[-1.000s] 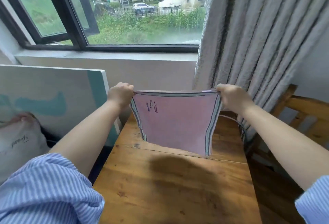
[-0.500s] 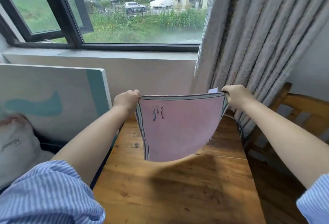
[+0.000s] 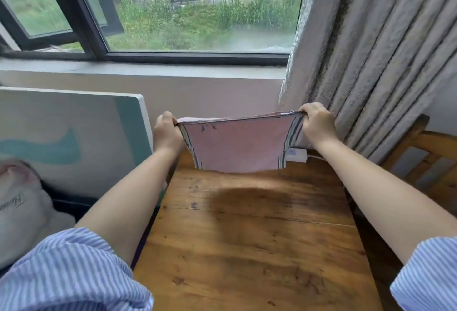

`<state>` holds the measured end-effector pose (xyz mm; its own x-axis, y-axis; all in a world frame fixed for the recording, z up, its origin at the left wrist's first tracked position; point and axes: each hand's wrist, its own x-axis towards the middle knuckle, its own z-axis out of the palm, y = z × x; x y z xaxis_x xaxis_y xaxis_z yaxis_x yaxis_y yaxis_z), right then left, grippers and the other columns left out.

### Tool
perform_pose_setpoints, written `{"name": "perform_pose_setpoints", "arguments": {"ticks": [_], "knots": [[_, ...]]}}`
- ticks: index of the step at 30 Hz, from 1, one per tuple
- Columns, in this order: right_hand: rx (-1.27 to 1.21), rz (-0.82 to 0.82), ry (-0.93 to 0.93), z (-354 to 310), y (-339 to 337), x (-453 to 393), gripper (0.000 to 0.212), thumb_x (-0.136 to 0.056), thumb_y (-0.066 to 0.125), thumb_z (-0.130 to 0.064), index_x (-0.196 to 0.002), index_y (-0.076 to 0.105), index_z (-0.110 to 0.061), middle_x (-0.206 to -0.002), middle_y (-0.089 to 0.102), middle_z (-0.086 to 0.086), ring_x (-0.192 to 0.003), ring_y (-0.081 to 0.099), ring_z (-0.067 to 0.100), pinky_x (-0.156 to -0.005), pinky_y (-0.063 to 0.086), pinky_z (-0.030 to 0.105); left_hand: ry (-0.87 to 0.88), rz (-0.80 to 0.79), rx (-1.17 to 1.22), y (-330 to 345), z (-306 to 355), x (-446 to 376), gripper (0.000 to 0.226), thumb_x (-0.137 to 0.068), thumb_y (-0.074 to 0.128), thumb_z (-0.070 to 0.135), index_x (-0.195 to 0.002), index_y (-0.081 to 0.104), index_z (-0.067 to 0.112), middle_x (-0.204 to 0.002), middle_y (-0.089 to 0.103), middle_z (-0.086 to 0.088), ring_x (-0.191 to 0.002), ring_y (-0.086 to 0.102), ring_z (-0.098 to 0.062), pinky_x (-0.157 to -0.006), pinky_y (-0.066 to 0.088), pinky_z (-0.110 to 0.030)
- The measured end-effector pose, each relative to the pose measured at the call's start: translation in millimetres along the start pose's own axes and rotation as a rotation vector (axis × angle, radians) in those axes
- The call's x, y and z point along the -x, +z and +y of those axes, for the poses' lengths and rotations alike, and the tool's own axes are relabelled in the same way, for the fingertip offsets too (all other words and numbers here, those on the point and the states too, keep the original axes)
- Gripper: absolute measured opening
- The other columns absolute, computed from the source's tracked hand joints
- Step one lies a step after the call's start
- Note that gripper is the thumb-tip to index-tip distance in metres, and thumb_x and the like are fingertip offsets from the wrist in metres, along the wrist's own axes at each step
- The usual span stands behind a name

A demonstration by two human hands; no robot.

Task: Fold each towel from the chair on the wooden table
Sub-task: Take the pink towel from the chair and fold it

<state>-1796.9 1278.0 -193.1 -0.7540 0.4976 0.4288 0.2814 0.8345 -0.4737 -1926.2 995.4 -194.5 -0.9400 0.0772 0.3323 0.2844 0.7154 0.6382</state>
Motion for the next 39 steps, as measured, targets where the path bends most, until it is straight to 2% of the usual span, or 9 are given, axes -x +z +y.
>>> {"name": "perform_pose_setpoints", "arguments": {"ticks": [3,7,15,20,22,26,32,36,39], "knots": [[0.063,-0.054,-0.059,5,9,27,0.027,-0.084,0.042,0.009,-0.102,0.062,0.007,-0.108,0.058,0.028,-0.1,0.055,0.04,-0.08,0.042,0.04,0.066,-0.055,-0.054,1,-29,17,0.018,-0.084,0.04,-0.005,-0.097,0.053,-0.006,-0.109,0.054,-0.025,-0.096,0.051,-0.037,-0.076,0.037,-0.036],[0.168,-0.182,-0.085,29,22,97,0.025,-0.079,0.05,0.007,-0.098,0.065,0.005,-0.1,0.062,0.027,-0.093,0.06,0.042,-0.076,0.048,0.045,0.256,-0.373,-0.294,6,-77,65,0.004,-0.084,0.047,0.004,-0.082,0.047,0.008,-0.101,0.059,-0.016,-0.09,0.056,-0.036,-0.071,0.04,-0.034],[0.418,-1.01,-0.169,69,54,241,0.025,-0.086,0.046,-0.009,-0.104,0.063,-0.015,-0.105,0.063,0.003,-0.104,0.051,0.019,-0.079,0.041,0.025,0.261,-1.275,-0.678,30,-144,161,0.023,-0.082,0.052,0.01,-0.066,0.039,0.019,-0.084,0.05,-0.003,-0.079,0.044,-0.02,-0.06,0.033,-0.026],[0.403,-1.288,-0.046,69,60,280,0.022,-0.082,0.043,-0.002,-0.083,0.061,-0.016,-0.087,0.057,-0.001,-0.085,0.051,0.019,-0.069,0.036,0.025,0.149,-1.558,-0.704,32,-159,195,0.023,-0.082,0.051,0.007,-0.065,0.038,0.016,-0.067,0.038,0.004,-0.062,0.036,-0.016,-0.05,0.025,-0.023],[0.384,-1.329,0.005,69,59,280,0.026,-0.081,0.043,-0.001,-0.08,0.059,-0.022,-0.087,0.057,-0.006,-0.09,0.05,0.017,-0.072,0.037,0.023,0.103,-1.603,-0.689,32,-158,196,0.029,-0.083,0.051,0.006,-0.062,0.035,0.019,-0.066,0.037,0.003,-0.056,0.032,-0.013,-0.05,0.024,-0.023],[0.377,-1.42,0.105,61,61,279,0.039,-0.082,0.04,-0.001,-0.112,0.061,-0.014,-0.118,0.058,0.003,-0.111,0.052,0.021,-0.086,0.043,0.026,0.044,-1.673,-0.682,31,-164,200,0.03,-0.083,0.05,0.004,-0.062,0.034,0.018,-0.066,0.036,0.001,-0.055,0.028,-0.014,-0.051,0.024,-0.024],[0.29,-1.62,0.307,57,69,276,0.028,-0.077,0.041,0.003,-0.058,0.038,-0.017,-0.064,0.035,-0.001,-0.058,0.03,0.013,-0.053,0.024,0.023,-0.119,-1.722,-0.638,33,-173,202,0.026,-0.085,0.046,0.004,-0.064,0.037,0.018,-0.07,0.042,0.002,-0.057,0.035,-0.011,-0.05,0.032,-0.02],[0.072,-1.564,0.488,69,77,277,0.036,-0.074,0.037,0.007,-0.052,0.023,-0.019,-0.06,0.019,0.0,-0.054,0.013,0.015,-0.054,0.014,0.027,-0.25,-1.712,-0.571,34,-179,204,0.027,-0.083,0.044,0.003,-0.063,0.037,0.019,-0.069,0.039,0.002,-0.057,0.035,-0.01,-0.049,0.034,-0.017],[-0.027,-1.39,0.675,83,89,276,0.029,-0.076,0.035,0.005,-0.056,0.03,-0.015,-0.061,0.023,0.001,-0.058,0.018,0.016,-0.053,0.019,0.027,-0.404,-1.584,-0.399,38,-186,199,0.026,-0.085,0.043,0.005,-0.064,0.036,0.018,-0.07,0.036,0.001,-0.061,0.034,-0.013,-0.056,0.034,-0.02]]}}
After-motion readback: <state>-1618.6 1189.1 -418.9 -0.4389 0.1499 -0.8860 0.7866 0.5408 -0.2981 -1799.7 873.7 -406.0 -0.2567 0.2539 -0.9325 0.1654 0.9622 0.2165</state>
